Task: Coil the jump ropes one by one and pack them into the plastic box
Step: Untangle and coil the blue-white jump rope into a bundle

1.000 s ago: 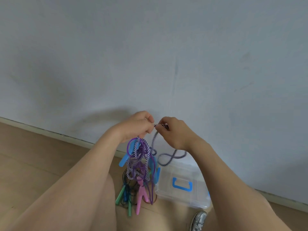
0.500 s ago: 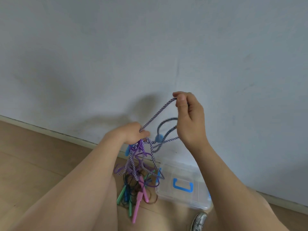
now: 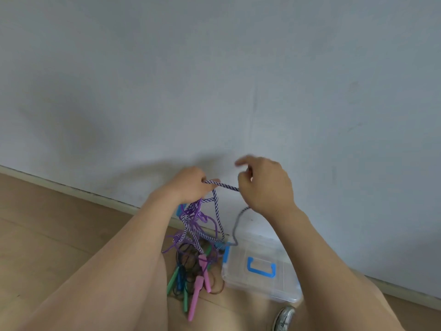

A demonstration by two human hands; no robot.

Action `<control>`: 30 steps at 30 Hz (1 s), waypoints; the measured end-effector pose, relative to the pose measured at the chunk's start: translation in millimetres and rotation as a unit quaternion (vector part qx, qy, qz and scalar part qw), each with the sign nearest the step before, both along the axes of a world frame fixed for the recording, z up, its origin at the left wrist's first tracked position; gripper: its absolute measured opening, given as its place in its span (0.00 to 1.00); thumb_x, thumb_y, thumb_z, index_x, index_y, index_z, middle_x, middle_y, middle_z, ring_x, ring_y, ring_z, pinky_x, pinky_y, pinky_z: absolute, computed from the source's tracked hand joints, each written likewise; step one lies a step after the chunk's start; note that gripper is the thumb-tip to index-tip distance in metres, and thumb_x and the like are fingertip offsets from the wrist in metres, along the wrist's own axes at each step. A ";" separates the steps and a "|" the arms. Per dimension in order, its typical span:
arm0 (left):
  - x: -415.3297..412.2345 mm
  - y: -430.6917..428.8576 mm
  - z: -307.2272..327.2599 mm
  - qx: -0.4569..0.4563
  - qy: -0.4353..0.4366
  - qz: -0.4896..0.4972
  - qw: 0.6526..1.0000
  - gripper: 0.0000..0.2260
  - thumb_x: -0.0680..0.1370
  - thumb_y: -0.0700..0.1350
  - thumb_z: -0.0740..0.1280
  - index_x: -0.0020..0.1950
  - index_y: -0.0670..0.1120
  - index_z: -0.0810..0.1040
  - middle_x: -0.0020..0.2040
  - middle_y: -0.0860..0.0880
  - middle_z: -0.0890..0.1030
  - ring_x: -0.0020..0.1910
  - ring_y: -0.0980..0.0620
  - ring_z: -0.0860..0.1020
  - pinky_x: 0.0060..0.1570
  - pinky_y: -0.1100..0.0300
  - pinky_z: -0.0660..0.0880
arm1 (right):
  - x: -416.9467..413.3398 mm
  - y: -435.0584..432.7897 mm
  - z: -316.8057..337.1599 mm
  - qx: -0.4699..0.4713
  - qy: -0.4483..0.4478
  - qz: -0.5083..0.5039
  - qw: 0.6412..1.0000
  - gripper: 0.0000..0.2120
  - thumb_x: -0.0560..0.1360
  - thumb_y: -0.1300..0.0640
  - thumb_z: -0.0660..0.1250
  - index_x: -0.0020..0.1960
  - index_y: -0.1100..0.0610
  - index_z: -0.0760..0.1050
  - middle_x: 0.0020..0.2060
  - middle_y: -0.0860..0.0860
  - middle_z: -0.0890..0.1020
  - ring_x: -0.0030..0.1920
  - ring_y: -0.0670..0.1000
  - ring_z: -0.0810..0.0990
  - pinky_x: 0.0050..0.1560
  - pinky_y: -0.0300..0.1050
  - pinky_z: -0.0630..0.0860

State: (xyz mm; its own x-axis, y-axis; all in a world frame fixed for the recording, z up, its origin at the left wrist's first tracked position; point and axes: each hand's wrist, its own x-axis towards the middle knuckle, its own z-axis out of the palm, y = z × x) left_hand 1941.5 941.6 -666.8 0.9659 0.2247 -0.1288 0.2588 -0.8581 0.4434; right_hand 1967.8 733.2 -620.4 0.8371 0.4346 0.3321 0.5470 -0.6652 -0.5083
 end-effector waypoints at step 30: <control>-7.3 -2.4 0.3 0.048 0.095 -0.025 0.994 0.24 0.78 0.29 0.59 0.57 0.51 0.87 0.62 0.45 0.82 0.59 0.44 0.81 0.53 0.57 0.75 | 5.9 -5.0 -5.0 0.038 0.247 0.143 0.958 0.12 0.83 0.59 0.64 0.43 0.53 0.81 0.33 0.51 0.75 0.35 0.49 0.71 0.40 0.46 0.69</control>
